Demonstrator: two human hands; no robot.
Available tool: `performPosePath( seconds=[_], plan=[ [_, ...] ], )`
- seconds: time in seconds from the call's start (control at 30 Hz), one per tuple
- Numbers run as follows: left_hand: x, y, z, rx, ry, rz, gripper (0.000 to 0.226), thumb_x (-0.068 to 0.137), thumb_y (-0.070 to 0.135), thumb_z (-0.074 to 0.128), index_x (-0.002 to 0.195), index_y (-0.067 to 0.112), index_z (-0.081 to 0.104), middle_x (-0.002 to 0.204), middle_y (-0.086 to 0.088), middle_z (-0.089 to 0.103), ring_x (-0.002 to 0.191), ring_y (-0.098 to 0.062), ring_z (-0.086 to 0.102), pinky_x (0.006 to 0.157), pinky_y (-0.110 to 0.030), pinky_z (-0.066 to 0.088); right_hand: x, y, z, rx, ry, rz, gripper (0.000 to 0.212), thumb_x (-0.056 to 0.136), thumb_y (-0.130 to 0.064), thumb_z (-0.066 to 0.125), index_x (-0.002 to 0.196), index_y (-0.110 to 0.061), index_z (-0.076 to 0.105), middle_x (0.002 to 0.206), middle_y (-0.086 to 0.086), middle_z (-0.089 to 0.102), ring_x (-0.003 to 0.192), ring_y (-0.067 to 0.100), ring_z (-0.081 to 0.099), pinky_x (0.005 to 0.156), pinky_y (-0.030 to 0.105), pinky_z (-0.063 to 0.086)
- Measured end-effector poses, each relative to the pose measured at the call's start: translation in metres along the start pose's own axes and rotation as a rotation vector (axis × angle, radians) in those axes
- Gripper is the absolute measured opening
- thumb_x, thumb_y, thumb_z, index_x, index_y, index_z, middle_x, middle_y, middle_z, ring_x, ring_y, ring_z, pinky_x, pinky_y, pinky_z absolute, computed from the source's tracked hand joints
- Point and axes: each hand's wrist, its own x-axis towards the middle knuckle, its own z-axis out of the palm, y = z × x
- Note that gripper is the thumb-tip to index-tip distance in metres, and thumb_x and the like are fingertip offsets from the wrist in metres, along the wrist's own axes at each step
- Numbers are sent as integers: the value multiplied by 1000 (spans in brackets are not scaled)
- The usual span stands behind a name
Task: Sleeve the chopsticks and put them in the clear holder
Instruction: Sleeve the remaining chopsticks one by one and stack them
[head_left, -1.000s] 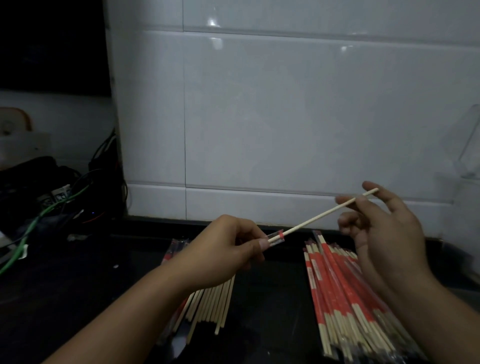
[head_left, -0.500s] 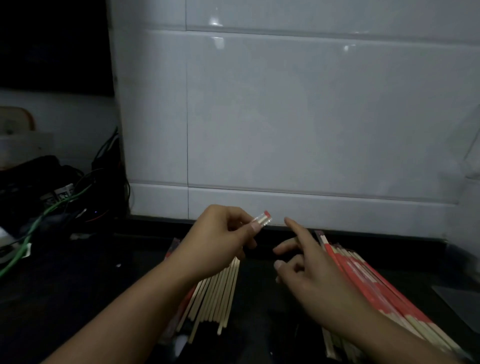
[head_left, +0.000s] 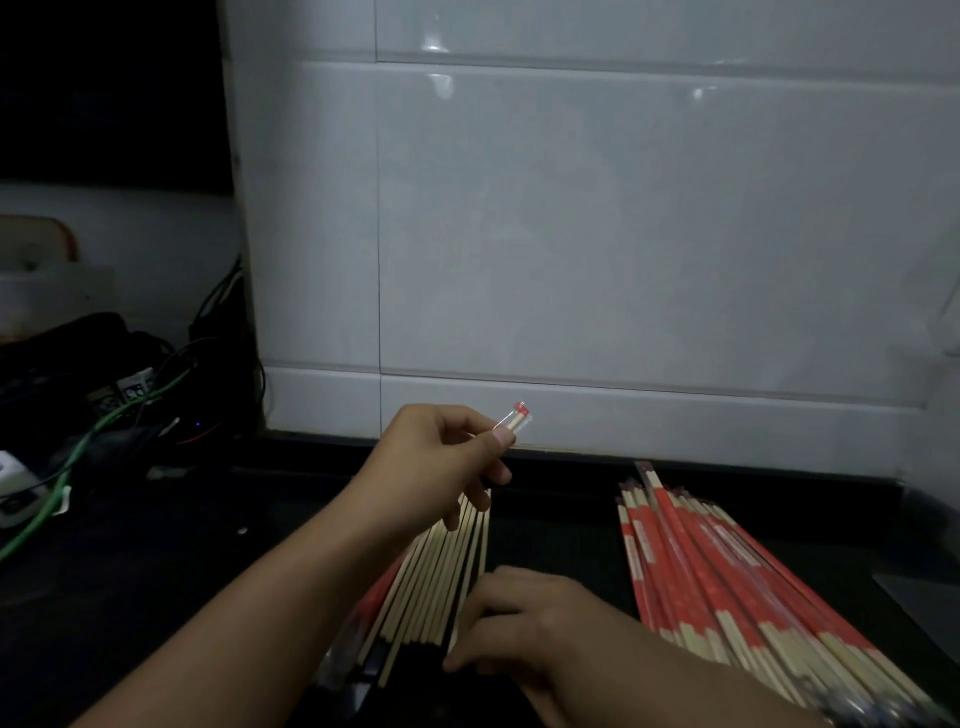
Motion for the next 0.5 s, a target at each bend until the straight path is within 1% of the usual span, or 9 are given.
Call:
performPosePath(
  seconds=[0.07,0.17,0.2,0.23,0.3,0.33,0.37,0.43,0.5],
  plan=[
    [0,1,0,-19,8,-14,15,96,20,62,97,8,72,71,-7,71,55,-16,61,41,-24,41,1,-1,-2,31,-1,12,16,89,-9,65,102,-16,73,112,-12,53,106,2,52,89,15,43],
    [1,2,-1,-40,18,-31,16,96,18,62,98,5,71,71,-8,70,54,-16,59,40,-23,40,0,2,-4,21,-35,34,17,90,-10,63,103,-18,72,110,-8,56,105,5,53,89,24,49],
    [1,2,-1,-39,17,-34,16,97,17,62,98,4,71,70,-8,70,53,-15,59,40,-23,40,0,3,-5,11,-48,37,18,90,-10,63,104,-18,72,110,-7,57,105,6,54,89,25,50],
    [1,2,-1,-37,15,-35,16,97,17,61,98,4,71,70,-7,70,52,-14,59,40,-23,40,0,3,-6,7,-63,39,20,91,-11,62,106,-18,72,111,-6,57,106,6,53,90,21,48],
    [1,2,-1,-36,10,-38,16,97,16,61,98,4,71,68,-6,70,52,-13,59,40,-23,41,1,2,-9,10,-79,29,24,91,-10,60,112,-15,71,115,-7,55,109,4,51,92,8,39],
    [1,1,-1,-37,10,-38,16,97,16,61,98,4,71,68,-5,70,52,-13,59,40,-23,41,1,2,-10,14,-76,27,26,91,-9,59,114,-14,70,118,-9,52,111,3,50,92,3,36],
    [1,1,-1,-37,10,-37,16,97,17,61,97,5,71,67,-5,70,52,-13,59,40,-23,41,1,3,-11,19,-67,27,29,91,-7,59,117,-13,69,121,-10,49,111,2,50,91,2,35],
    [0,1,-1,-29,10,-31,16,97,18,61,97,6,72,68,-5,71,53,-14,60,40,-23,41,0,5,-10,1,-60,55,32,91,-5,59,120,-15,68,126,-9,47,107,-1,53,90,4,38],
    [0,2,-2,-29,13,-30,16,97,18,61,97,6,72,68,-5,71,54,-15,59,41,-24,41,0,8,-9,-52,-55,82,29,90,-6,61,115,-17,70,124,-9,47,105,-3,51,87,2,35]
  ],
)
